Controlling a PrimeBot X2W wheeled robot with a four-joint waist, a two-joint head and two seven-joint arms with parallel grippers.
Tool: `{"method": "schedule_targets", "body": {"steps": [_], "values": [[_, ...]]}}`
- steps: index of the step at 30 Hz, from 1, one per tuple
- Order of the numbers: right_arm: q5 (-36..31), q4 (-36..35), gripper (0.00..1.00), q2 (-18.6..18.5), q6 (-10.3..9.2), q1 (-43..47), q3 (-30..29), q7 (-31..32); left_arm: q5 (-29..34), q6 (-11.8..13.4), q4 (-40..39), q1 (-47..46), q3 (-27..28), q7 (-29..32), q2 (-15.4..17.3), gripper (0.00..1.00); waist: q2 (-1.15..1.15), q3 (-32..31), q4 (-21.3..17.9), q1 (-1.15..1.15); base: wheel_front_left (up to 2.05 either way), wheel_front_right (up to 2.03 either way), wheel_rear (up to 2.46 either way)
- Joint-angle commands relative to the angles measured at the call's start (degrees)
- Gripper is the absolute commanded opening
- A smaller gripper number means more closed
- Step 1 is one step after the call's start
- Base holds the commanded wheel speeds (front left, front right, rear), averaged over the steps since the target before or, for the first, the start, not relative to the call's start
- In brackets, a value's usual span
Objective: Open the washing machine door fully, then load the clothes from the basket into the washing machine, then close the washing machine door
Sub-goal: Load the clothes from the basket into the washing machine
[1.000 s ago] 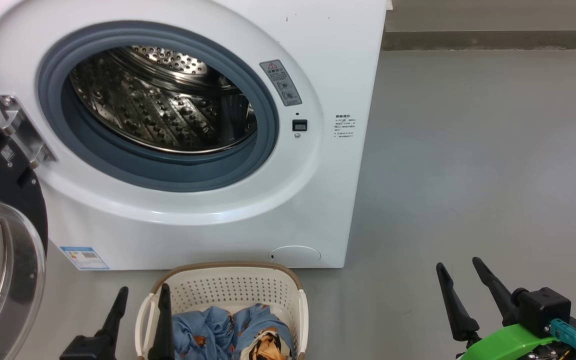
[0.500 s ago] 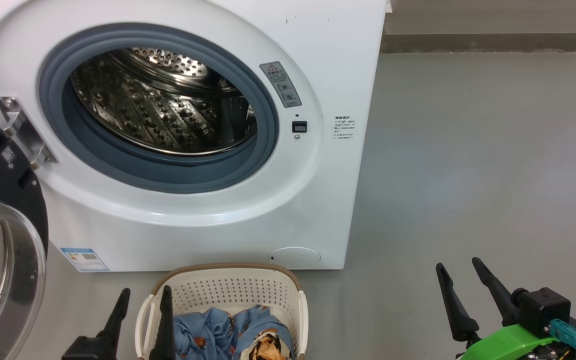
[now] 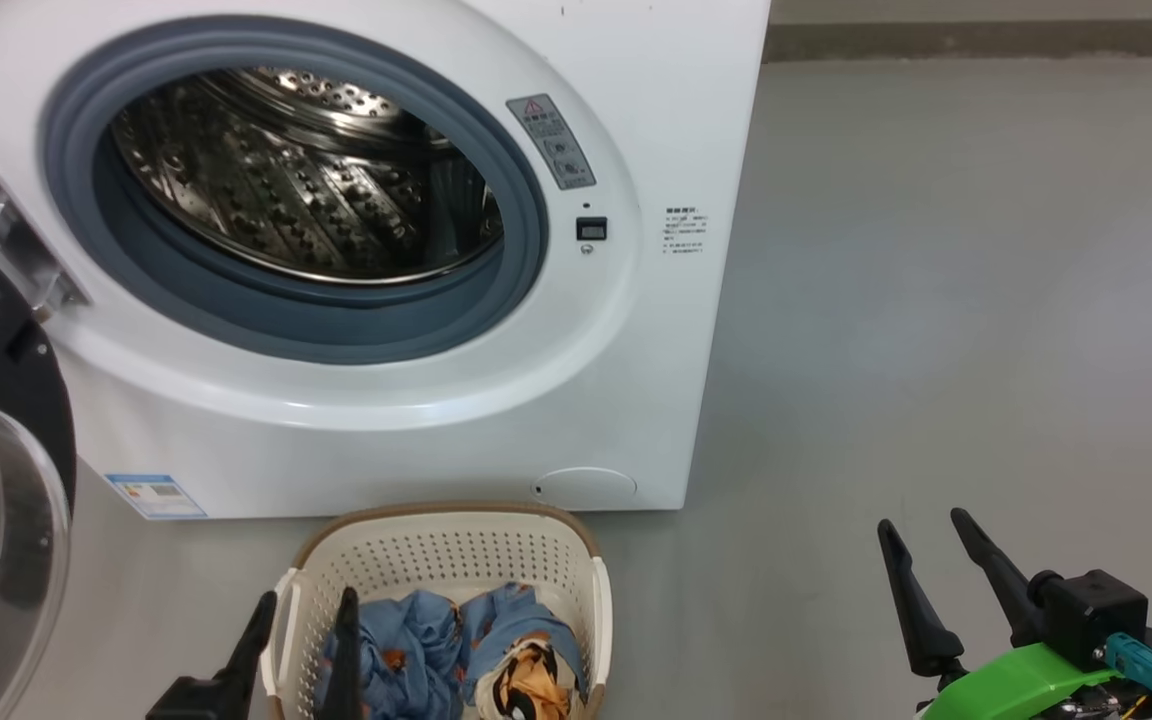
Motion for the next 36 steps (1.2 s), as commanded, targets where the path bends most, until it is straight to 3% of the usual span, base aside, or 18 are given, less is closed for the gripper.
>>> {"method": "schedule_targets", "body": {"steps": [1, 17, 27, 36], "values": [[-0.6, -2.1, 1.0, -0.2, 0.09, -2.3, 1.0, 0.1, -0.3, -0.5, -0.3, -2.8, 1.4, 0.0, 0.6, 1.0, 0.0, 2.2, -1.2, 0.0, 0.0, 0.0, 0.0], [-2.2, -5.6, 1.0, -0.2, 0.09, -5.7, -0.3, 0.2, 0.3, -4.7, 13.2, -13.0, -2.1, 0.1, 0.9, 1.0, 0.0, 17.3, -8.0, 0.0, 0.0, 0.0, 0.0], [-1.7, -6.4, 1.0, -0.2, 0.09, -8.4, -0.3, -1.1, 1.2, -9.9, 28.7, -24.0, -5.2, 1.7, 3.0, 1.0, 0.0, 26.7, -13.8, 0.0, 0.0, 0.0, 0.0], [-0.5, -6.2, 1.0, -0.2, 0.09, -10.2, 0.8, -3.0, 1.3, -11.7, 43.4, -33.6, -6.9, 3.5, 5.2, 1.0, 0.0, 33.3, -18.0, 0.0, 0.0, 0.0, 0.0]]}}
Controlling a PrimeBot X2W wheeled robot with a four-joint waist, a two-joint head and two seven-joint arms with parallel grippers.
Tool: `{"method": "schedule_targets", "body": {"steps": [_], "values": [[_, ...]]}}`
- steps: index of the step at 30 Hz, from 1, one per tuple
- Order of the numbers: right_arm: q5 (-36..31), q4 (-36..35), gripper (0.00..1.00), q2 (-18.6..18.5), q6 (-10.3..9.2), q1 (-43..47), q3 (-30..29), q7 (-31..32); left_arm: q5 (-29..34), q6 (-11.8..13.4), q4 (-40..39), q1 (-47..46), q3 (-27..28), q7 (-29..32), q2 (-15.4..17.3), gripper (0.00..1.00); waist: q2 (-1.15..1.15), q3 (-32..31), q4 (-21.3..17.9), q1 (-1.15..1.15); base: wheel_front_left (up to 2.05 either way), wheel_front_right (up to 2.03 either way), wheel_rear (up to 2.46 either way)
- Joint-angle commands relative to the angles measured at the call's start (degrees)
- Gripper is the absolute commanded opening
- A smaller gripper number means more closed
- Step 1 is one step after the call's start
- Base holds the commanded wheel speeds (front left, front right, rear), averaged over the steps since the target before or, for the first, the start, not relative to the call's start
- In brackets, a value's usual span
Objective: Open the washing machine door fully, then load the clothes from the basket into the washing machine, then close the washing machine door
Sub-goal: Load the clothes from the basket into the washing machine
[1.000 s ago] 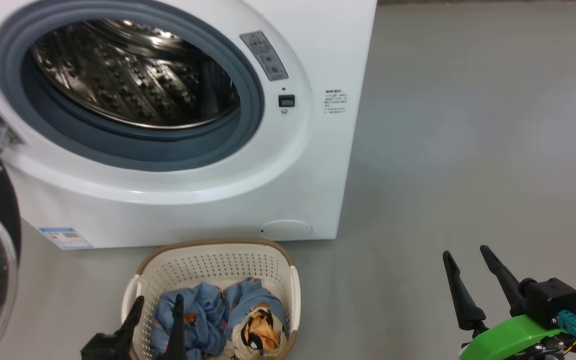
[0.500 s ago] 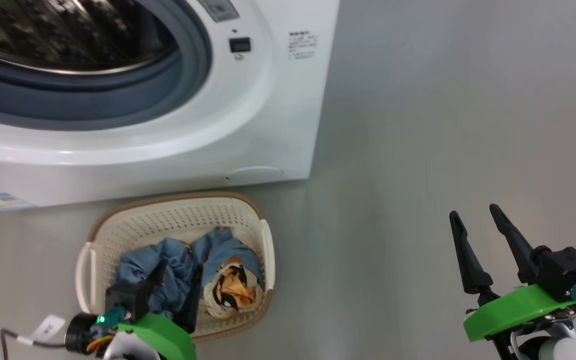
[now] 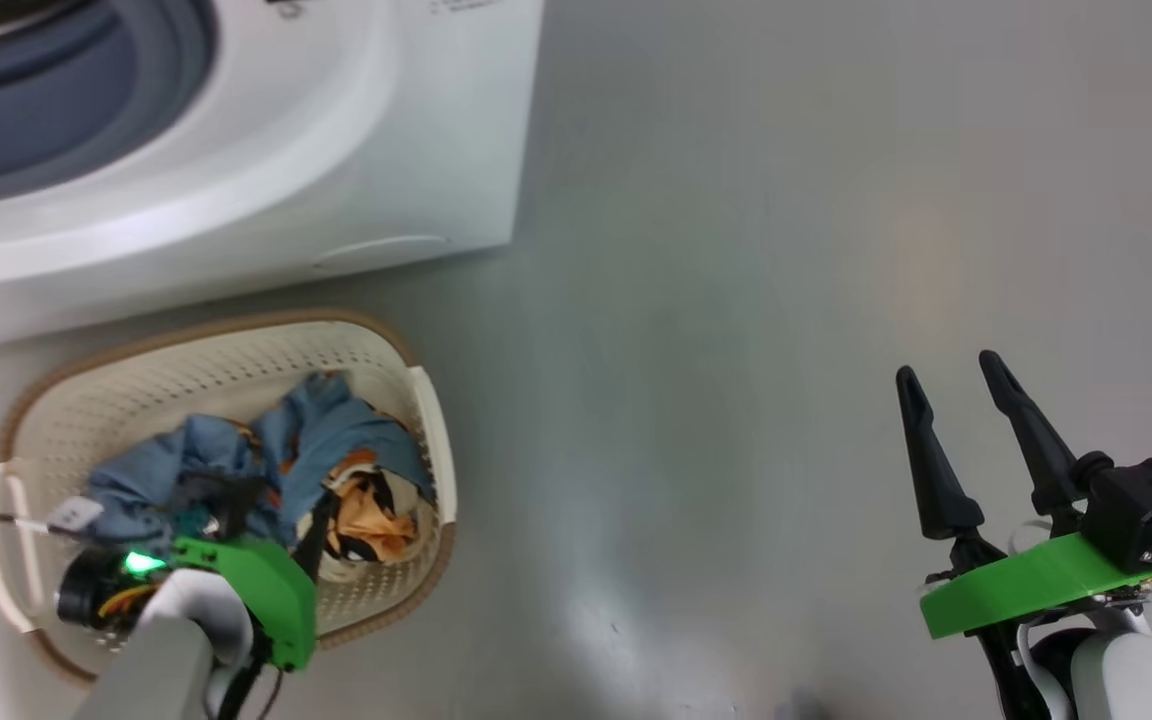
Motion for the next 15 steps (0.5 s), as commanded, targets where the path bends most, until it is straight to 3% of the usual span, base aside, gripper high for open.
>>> {"method": "schedule_targets", "body": {"steps": [1, 9, 15], "values": [[0.5, -1.5, 1.0, -0.2, 0.09, -0.5, 1.7, -0.9, 0.0, -0.4, 1.5, -1.8, 1.3, 0.2, 2.0, 1.0, 0.0, 5.4, -4.5, 0.0, 0.0, 0.0, 0.0], [1.6, -0.5, 1.0, -0.2, 0.09, -1.8, 3.0, -2.7, -3.1, -1.2, 12.7, -9.4, 1.2, 3.2, 3.4, 1.0, 0.0, 11.0, -7.8, 0.0, 0.0, 0.0, 0.0], [2.4, 0.5, 1.0, -0.2, 0.09, -2.7, 4.0, -4.0, -4.4, -1.3, 16.6, -13.1, -0.2, 5.2, 4.4, 1.0, 0.0, 13.9, -9.9, 0.0, 0.0, 0.0, 0.0]]}}
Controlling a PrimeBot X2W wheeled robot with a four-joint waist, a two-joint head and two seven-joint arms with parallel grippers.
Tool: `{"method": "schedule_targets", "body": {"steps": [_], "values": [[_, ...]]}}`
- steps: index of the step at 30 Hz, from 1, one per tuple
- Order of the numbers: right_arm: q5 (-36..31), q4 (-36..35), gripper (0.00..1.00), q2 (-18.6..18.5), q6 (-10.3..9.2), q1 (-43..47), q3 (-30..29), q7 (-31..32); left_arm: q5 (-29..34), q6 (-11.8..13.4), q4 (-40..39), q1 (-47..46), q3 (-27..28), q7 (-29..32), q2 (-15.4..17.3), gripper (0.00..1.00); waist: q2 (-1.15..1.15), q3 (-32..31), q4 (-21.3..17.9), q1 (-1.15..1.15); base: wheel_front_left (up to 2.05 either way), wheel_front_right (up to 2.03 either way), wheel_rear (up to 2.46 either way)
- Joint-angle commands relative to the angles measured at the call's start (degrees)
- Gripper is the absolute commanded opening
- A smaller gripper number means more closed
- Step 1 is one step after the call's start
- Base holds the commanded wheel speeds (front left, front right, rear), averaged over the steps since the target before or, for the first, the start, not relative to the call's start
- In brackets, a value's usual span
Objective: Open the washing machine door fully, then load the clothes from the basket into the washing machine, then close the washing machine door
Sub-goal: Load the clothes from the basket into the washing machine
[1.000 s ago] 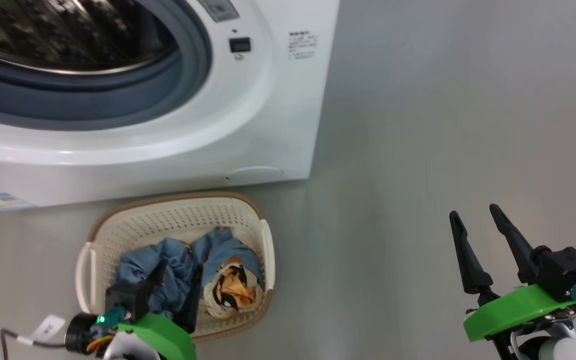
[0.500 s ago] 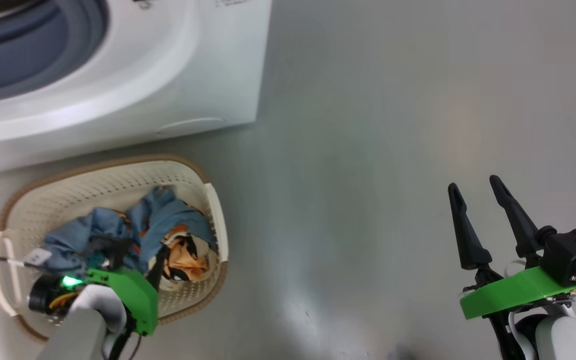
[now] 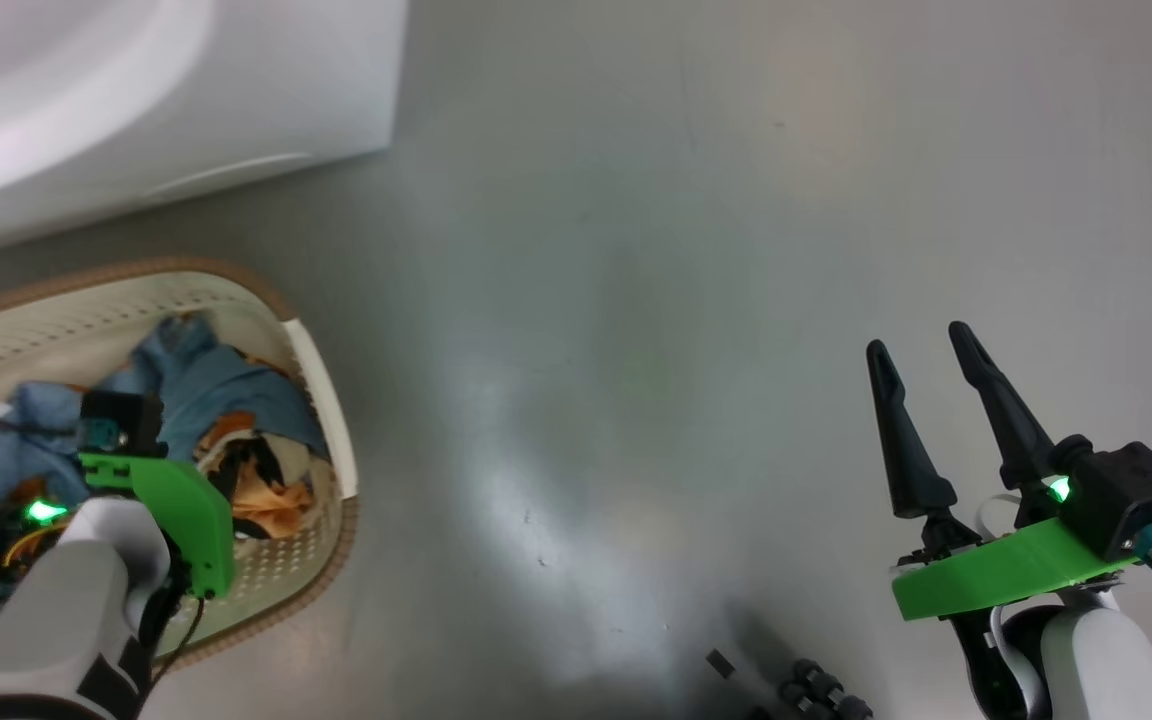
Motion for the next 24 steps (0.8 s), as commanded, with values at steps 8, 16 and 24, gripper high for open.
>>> {"method": "schedule_targets", "body": {"steps": [8, 16, 24], "values": [[2.3, 0.7, 1.0, -0.3, 0.09, -0.3, 2.5, -2.5, -3.6, -0.1, 2.8, -3.6, -2.5, 3.7, 4.7, 1.0, 0.0, 5.9, -5.9, 0.0, 0.0, 0.0, 0.0], [2.7, 0.4, 1.0, -0.3, 0.09, 1.2, 2.2, -3.1, -4.9, -0.1, 7.4, -7.5, -5.1, 7.3, 5.2, 1.0, 0.0, 6.9, -6.4, 0.0, 0.0, 0.0, 0.0], [2.8, -0.1, 1.0, -0.3, 0.09, 1.9, 2.4, -3.1, -4.8, 0.2, 10.3, -9.6, -6.5, 8.3, 4.3, 0.92, 0.0, 7.4, -6.1, 0.0, 0.0, 0.0, 0.0]]}}
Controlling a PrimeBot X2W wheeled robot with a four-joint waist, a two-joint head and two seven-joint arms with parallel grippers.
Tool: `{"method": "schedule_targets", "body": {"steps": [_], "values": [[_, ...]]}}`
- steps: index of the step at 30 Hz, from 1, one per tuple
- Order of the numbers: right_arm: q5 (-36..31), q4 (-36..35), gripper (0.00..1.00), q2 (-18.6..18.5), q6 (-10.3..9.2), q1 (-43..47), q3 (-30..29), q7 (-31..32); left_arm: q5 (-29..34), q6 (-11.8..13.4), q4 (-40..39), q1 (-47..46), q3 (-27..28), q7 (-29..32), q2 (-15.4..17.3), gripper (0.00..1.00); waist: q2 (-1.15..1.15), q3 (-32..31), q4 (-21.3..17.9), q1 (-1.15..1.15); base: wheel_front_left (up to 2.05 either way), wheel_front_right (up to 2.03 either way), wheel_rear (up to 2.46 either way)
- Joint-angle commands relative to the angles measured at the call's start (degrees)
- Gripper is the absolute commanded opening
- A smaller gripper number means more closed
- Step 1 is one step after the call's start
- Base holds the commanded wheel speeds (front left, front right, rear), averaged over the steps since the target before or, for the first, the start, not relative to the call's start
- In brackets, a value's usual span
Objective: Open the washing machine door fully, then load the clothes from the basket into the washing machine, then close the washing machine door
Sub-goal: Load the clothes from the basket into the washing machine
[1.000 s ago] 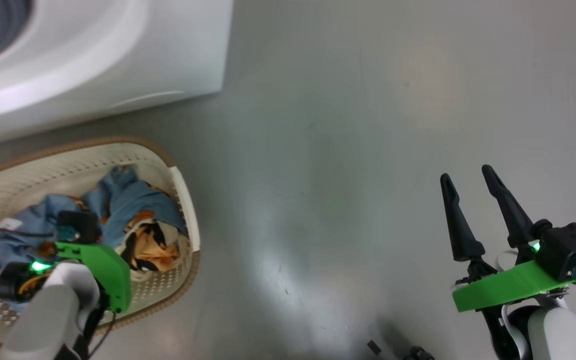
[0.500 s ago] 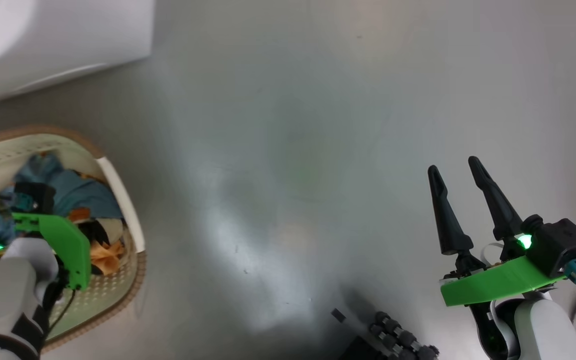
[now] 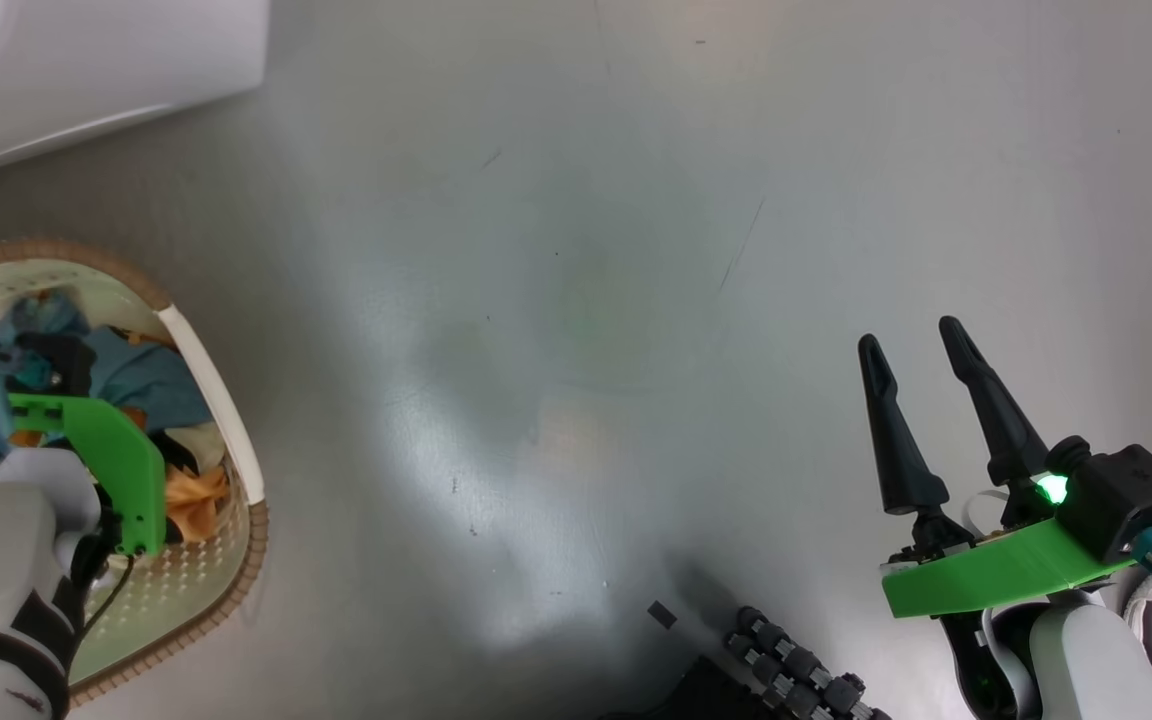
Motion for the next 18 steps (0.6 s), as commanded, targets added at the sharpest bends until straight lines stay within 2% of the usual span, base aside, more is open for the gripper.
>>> {"method": "schedule_targets", "body": {"steps": [1, 2, 18], "values": [[0.4, -1.2, 1.0, -0.6, 0.09, 2.4, 1.2, -0.3, 0.1, 0.2, 0.3, 0.9, 0.3, 0.0, 1.1, 0.37, 0.0, -0.2, 0.1, 0.0, 0.0, 0.0, 0.0], [0.4, -1.2, 1.0, -0.6, 0.09, 2.3, 1.2, -0.3, -0.1, 0.1, 0.4, 1.0, 0.3, -0.2, 1.0, 0.0, 0.0, -0.3, 0.1, 0.0, 0.0, 0.0, 0.0], [-0.2, -0.3, 1.0, -0.6, 0.09, -0.7, 2.8, -0.1, -2.8, -0.2, 1.2, 2.9, -0.5, -3.9, 1.1, 0.0, 0.0, -3.0, 0.6, 0.0, 0.0, 0.0, 0.0]]}}
